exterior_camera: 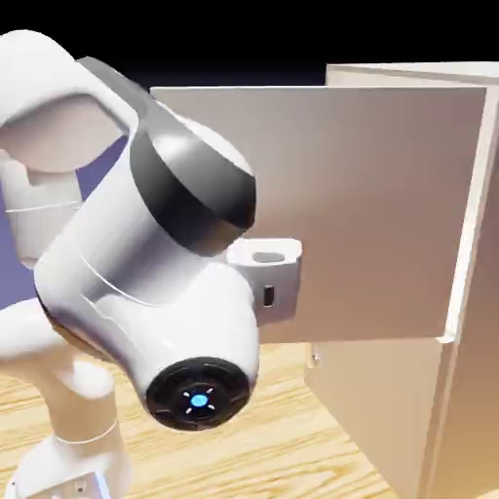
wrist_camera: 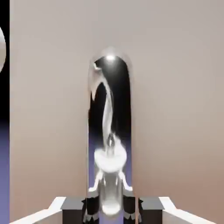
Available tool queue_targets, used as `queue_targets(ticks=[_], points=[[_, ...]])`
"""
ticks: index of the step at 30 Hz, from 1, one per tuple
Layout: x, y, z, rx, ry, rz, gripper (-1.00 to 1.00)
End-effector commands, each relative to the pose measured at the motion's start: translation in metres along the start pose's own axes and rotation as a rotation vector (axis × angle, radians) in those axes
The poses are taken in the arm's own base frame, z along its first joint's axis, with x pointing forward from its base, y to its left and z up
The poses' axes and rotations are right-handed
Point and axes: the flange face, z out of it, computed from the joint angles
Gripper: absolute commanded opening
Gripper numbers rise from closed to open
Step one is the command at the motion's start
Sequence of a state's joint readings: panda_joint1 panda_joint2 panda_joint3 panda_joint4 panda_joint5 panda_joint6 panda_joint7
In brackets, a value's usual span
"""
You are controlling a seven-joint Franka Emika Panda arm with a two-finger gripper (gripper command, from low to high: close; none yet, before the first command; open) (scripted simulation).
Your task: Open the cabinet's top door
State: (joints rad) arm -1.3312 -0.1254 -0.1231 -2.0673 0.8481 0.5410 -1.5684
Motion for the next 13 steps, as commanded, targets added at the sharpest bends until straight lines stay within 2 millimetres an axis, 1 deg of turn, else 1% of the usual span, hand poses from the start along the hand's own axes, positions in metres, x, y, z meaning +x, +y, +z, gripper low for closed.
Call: queue_targets(ticks=[1, 8, 13], points=[[0.002, 0.002, -0.007, 0.015, -0.015, 0.0, -1.0], [0.017, 0.018, -0.053, 0.118, -0.107, -0.011, -1.0], [0.016, 0.015, -0.066, 0.146, -0.113, -0.05, -1.0]])
